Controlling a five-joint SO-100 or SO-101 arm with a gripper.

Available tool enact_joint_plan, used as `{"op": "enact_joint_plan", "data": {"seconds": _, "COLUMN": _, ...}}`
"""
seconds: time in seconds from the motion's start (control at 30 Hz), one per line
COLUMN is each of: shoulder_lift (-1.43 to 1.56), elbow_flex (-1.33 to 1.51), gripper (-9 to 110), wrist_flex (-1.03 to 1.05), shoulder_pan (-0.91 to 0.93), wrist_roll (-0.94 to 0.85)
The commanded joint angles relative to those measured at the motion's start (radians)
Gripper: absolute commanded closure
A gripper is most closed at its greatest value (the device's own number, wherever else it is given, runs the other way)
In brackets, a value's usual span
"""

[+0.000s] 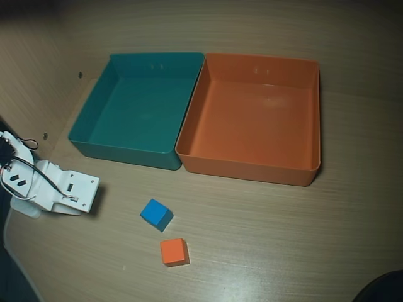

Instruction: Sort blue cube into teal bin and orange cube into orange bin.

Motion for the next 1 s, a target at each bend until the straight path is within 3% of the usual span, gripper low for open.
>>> {"op": "enact_joint_plan", "data": {"seconds": 0.0, "shoulder_lift": 0.002, "elbow_flex": 0.061, "gripper": 106, "wrist_flex": 0.009, "shoulder_pan": 0.000, "wrist_roll": -0.018}}
{"op": "enact_joint_plan", "data": {"seconds": 0.97, "shoulder_lift": -0.003, "elbow_flex": 0.040, "gripper": 105, "wrist_flex": 0.006, "shoulder_pan": 0.006, "wrist_roll": -0.017}}
